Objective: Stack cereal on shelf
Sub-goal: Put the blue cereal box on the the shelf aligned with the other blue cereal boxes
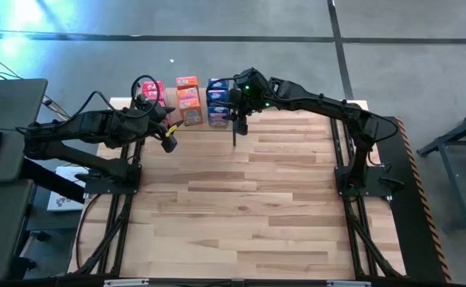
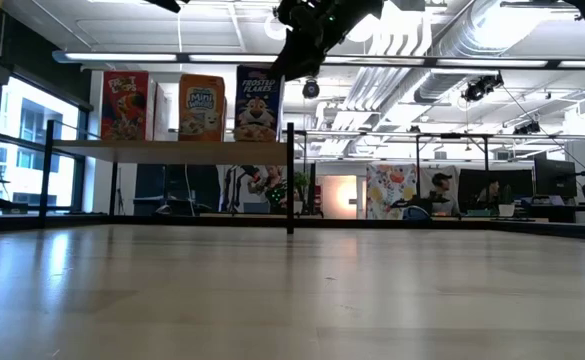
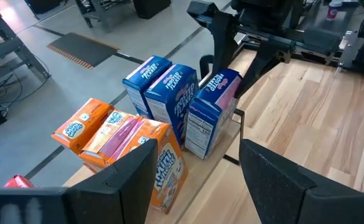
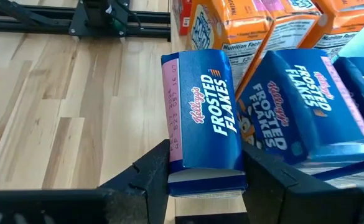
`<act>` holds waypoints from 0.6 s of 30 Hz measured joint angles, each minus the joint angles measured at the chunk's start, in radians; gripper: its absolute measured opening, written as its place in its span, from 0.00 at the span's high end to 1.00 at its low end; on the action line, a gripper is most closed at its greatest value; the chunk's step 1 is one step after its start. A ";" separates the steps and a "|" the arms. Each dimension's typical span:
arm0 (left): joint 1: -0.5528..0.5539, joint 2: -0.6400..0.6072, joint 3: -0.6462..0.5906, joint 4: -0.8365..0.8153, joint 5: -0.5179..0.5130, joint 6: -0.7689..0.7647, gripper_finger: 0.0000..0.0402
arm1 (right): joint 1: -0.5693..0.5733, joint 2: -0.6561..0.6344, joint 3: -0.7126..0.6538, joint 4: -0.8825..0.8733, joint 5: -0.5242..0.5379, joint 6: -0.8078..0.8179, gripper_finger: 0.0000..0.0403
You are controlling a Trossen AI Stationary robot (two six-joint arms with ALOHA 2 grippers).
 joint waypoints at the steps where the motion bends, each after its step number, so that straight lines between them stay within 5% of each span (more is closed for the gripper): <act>1: 0.000 0.000 0.000 0.000 0.000 0.000 0.46 | -0.001 0.000 0.000 0.000 0.001 -0.001 0.62; 18: 0.000 0.000 0.000 0.000 0.000 0.000 0.46 | -0.005 0.020 0.003 0.010 -0.017 -0.020 0.62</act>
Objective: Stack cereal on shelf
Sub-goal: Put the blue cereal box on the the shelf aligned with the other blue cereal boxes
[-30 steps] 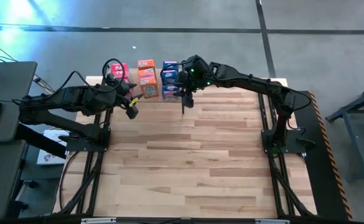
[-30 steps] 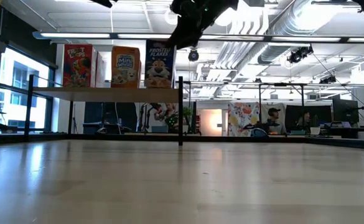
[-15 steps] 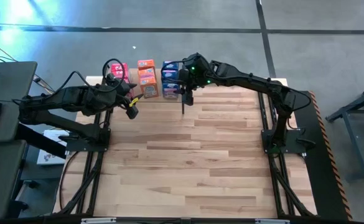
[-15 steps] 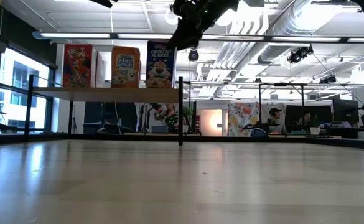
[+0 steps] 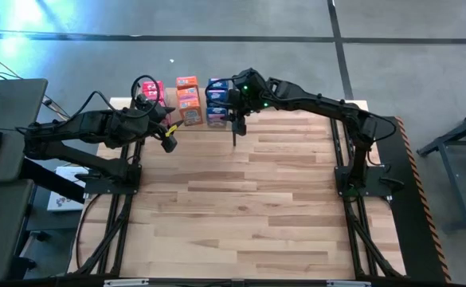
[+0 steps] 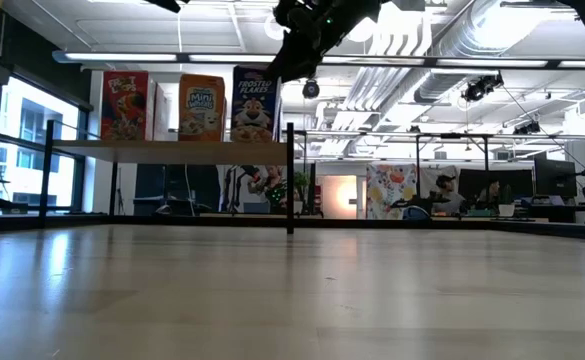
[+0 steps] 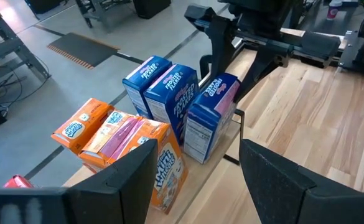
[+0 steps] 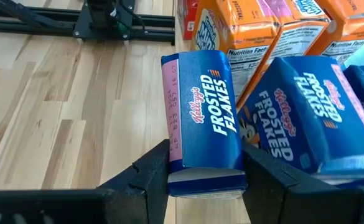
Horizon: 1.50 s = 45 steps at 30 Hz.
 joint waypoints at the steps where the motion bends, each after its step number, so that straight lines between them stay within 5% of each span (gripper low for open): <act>1: 0.000 0.000 0.000 0.000 0.000 0.000 0.46 | 0.000 0.002 0.001 0.003 0.004 0.000 0.62; 45: 0.000 0.000 0.000 0.000 0.000 0.000 0.46 | -0.013 0.008 0.006 0.015 0.083 -0.004 0.43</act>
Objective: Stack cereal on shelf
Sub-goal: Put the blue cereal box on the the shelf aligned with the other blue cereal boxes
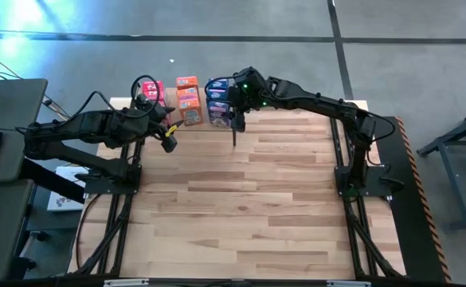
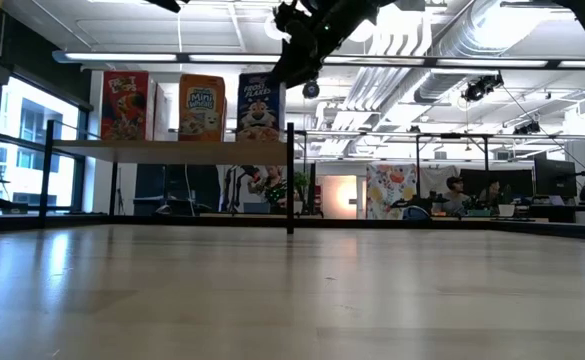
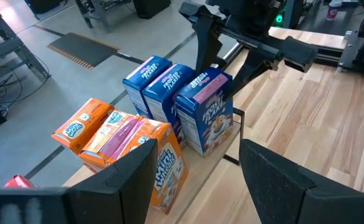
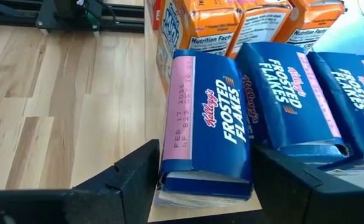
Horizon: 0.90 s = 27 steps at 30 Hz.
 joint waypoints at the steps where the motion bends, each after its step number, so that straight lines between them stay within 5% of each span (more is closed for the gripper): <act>1: 0.000 0.000 0.000 0.000 0.000 0.000 0.46 | 0.000 0.000 0.000 0.000 0.003 0.000 0.43; 27: 0.000 0.000 0.000 0.000 0.000 0.000 0.46 | 0.042 -0.089 0.002 -0.135 0.112 0.053 0.43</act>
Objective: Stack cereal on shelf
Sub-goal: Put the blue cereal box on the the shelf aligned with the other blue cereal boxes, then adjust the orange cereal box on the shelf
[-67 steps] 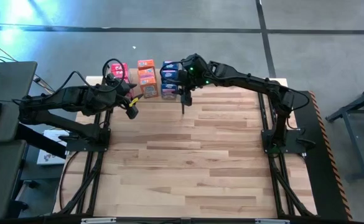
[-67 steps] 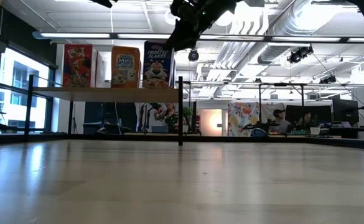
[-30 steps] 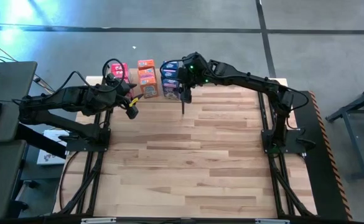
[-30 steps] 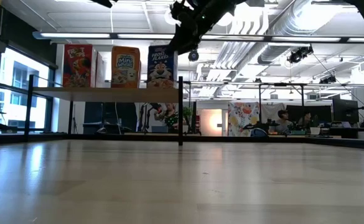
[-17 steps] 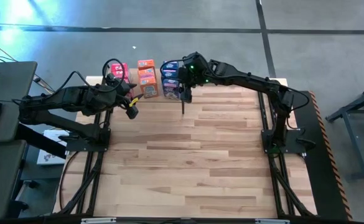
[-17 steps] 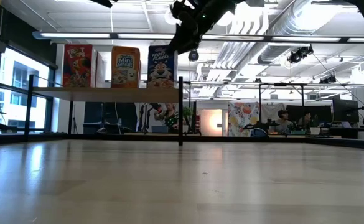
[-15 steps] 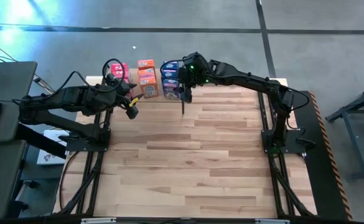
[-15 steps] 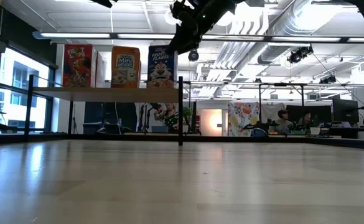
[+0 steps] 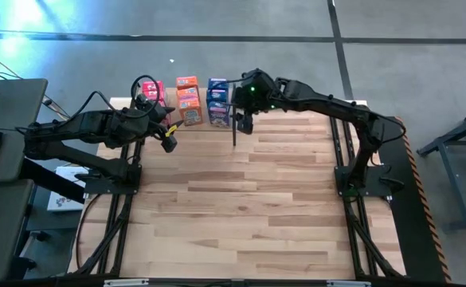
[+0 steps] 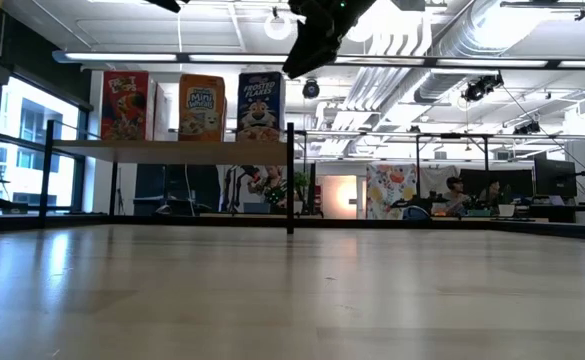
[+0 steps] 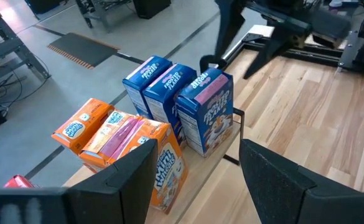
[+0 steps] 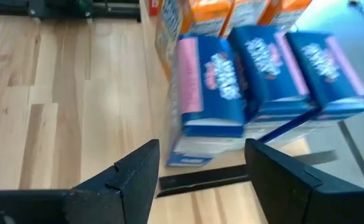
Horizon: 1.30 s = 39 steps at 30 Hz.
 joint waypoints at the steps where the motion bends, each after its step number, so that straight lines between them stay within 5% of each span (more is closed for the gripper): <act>1: 0.000 0.000 0.000 0.000 0.000 0.000 0.46 | 0.005 0.000 0.000 -0.011 0.007 0.008 0.43; 39: 0.000 0.000 0.000 0.000 0.000 0.000 0.46 | 0.045 0.054 -0.001 -0.016 0.039 0.135 0.43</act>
